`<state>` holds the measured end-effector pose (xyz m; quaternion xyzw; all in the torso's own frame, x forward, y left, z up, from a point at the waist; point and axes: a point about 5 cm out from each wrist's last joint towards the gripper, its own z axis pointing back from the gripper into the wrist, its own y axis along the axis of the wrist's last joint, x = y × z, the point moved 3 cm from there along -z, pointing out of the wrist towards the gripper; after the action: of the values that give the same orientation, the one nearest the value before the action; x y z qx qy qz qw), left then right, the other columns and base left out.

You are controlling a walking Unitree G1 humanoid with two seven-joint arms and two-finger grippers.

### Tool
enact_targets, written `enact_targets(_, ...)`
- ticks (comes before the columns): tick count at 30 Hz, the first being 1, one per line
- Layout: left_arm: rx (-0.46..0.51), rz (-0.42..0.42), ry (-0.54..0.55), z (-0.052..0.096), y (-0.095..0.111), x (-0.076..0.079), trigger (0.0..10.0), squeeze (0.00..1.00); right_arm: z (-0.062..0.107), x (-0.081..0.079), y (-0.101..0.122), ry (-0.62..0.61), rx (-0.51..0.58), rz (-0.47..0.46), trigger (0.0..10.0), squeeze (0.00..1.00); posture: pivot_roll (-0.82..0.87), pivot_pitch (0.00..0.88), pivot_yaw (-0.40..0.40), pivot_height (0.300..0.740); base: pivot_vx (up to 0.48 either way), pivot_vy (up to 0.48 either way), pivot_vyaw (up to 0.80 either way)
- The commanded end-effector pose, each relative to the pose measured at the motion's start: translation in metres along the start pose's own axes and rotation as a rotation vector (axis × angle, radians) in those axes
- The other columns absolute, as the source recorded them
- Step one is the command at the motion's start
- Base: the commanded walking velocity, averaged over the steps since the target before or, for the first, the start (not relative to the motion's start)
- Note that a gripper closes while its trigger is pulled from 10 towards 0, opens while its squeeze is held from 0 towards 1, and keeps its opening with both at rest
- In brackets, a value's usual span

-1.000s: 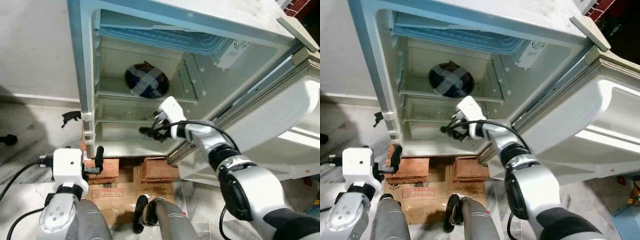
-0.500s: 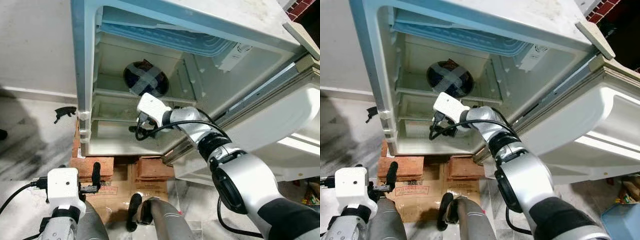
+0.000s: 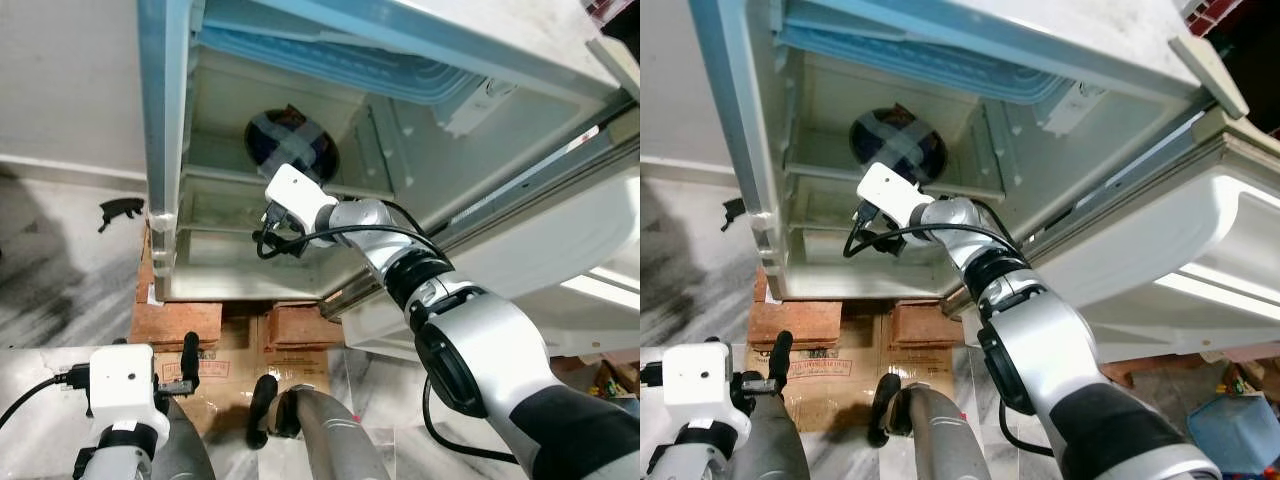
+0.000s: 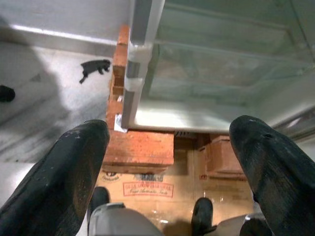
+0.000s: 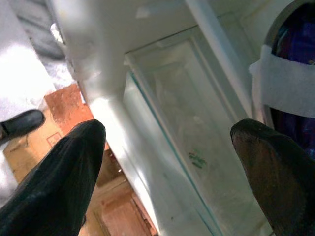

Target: Restocking fridge

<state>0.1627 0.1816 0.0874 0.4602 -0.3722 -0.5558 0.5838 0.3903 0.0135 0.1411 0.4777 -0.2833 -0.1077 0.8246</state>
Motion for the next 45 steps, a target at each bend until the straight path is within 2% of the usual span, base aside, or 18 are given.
enact_targets(1,-0.018,0.008,-0.014,0.003,-0.002,0.003,10.0,0.00,0.006,0.010,-0.004,-0.053,0.030,-0.037,10.0,0.00,0.29,0.371,-0.372,0.740,0.000,0.000,0.00)
enact_targets(7,-0.014,-0.002,-0.021,0.001,0.002,0.002,10.0,0.00,0.006,0.002,-0.013,0.002,0.017,-0.025,10.0,0.00,0.29,0.374,-0.356,0.740,0.000,0.000,0.00)
enact_targets(12,-0.018,-0.011,-0.032,0.002,0.004,0.001,10.0,0.00,0.008,0.003,-0.034,-0.053,-0.141,0.075,10.0,0.00,0.29,0.399,-0.344,0.740,0.000,0.000,0.00)
enact_targets(15,-0.024,-0.014,-0.035,0.003,0.003,0.001,10.0,0.00,0.006,0.013,-0.026,-0.154,-0.126,0.099,10.0,0.00,0.29,0.406,-0.338,0.740,0.000,0.000,0.00)
enact_targets(16,-0.027,-0.019,-0.037,0.002,0.003,0.001,10.0,0.00,0.006,0.022,-0.013,-0.251,-0.078,0.113,10.0,0.00,0.29,0.407,-0.335,0.740,0.000,0.000,0.00)
enact_targets(19,-0.028,-0.023,-0.038,0.001,0.004,0.001,10.0,0.00,0.006,0.031,0.006,-0.349,-0.005,0.080,10.0,0.00,0.30,0.407,-0.334,0.740,0.000,0.000,0.00)
enact_targets(21,-0.026,-0.024,-0.038,-0.001,0.005,0.001,10.0,0.00,0.006,0.033,0.011,-0.373,0.012,0.084,10.0,0.00,0.29,0.405,-0.333,0.740,0.000,0.000,0.00)
enact_targets(24,-0.019,-0.027,-0.036,-0.006,0.006,0.000,10.0,0.00,0.005,0.034,0.019,-0.376,0.062,0.024,10.0,0.00,0.28,0.396,-0.335,0.740,0.000,0.000,0.00)
enact_targets(25,-0.015,-0.026,-0.036,-0.008,0.007,0.000,10.0,0.00,0.006,0.033,0.016,-0.356,0.069,0.030,10.0,0.00,0.28,0.388,-0.338,0.740,0.000,0.000,0.00)
enact_targets(30,-0.006,-0.017,-0.049,-0.017,0.007,0.004,10.0,0.00,0.016,0.026,-0.017,-0.206,0.062,-0.098,10.0,0.00,0.26,0.359,-0.333,0.740,0.000,0.000,0.00)
enact_targets(35,0.010,-0.017,-0.077,-0.030,0.009,0.009,10.0,0.00,0.033,0.022,-0.050,-0.105,0.049,-0.160,10.0,0.00,0.23,0.322,-0.317,0.740,0.000,0.000,0.00)
enact_targets(36,0.027,-0.019,-0.087,-0.040,0.011,0.011,10.0,0.00,0.045,0.024,-0.066,-0.068,0.055,-0.230,10.0,0.00,0.21,0.283,-0.299,0.740,0.000,0.000,0.00)
enact_targets(37,0.027,-0.019,-0.087,-0.040,0.011,0.011,10.0,0.00,0.045,0.024,-0.066,-0.068,0.055,-0.230,10.0,0.00,0.21,0.283,-0.299,0.740,0.000,0.000,0.00)
enact_targets(39,0.065,-0.026,-0.106,-0.053,0.020,0.015,10.0,0.00,0.069,0.036,-0.085,-0.118,0.099,-0.310,10.0,0.00,0.19,0.248,-0.281,0.740,0.000,0.000,0.00)
enact_targets(40,0.065,-0.026,-0.106,-0.053,0.020,0.015,10.0,0.00,0.069,0.036,-0.085,-0.118,0.099,-0.310,10.0,0.00,0.19,0.248,-0.281,0.740,0.000,0.000,0.00)
enact_targets(42,0.098,-0.039,-0.105,-0.068,0.027,0.015,10.0,0.00,0.088,0.046,-0.100,-0.217,0.127,-0.351,10.0,0.00,0.18,0.203,-0.256,0.740,0.000,0.000,0.00)
enact_targets(43,0.098,-0.039,-0.105,-0.068,0.027,0.015,10.0,0.00,0.088,0.046,-0.100,-0.217,0.127,-0.351,10.0,0.00,0.18,0.203,-0.256,0.740,0.000,0.000,0.00)
enact_targets(45,0.130,-0.055,-0.105,-0.080,0.035,0.014,10.0,0.00,0.106,0.053,-0.110,-0.317,0.147,-0.363,10.0,0.00,0.16,0.170,-0.227,0.740,0.000,0.000,0.00)
